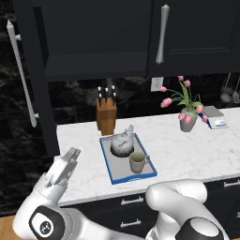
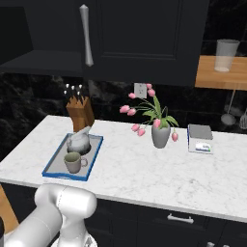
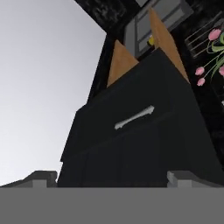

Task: Pick the kettle from the counter and place it on the tray. Then pick the mug from the cabinet and place it on the tray. Then close the cabinet doors.

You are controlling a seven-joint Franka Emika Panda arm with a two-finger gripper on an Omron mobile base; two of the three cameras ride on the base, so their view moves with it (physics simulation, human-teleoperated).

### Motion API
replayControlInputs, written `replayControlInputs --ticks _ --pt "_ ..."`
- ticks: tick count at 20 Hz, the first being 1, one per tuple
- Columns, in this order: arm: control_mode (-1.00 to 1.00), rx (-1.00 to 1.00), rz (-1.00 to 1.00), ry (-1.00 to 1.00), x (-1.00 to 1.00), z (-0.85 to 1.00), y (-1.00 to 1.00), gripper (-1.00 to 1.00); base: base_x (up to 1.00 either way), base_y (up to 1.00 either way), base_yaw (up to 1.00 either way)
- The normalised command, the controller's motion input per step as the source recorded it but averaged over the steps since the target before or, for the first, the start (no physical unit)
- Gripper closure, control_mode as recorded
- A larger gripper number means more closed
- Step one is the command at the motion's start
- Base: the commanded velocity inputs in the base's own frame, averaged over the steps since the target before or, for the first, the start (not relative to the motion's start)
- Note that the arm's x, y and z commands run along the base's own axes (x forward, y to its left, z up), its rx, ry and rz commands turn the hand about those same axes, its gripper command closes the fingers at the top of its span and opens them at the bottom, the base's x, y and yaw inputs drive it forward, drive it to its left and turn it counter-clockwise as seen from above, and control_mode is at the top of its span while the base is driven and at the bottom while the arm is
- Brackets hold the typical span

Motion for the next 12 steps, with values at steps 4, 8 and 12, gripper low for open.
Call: replayControlInputs --ticks 4,8,12 --pt "-1.00 -0.07 0.00 0.28 0.25 -0.11 0.33 -1.00 0.00 0.00 0.00" --pt "-1.00 -0.06 0.00 0.21 0.29 -0.17 0.37 -1.00 0.00 0.00 0.00" --pt "-1.00 -0.05 0.00 0.18 0.20 -0.12 0.36 -1.00 0.00 0.00 0.00"
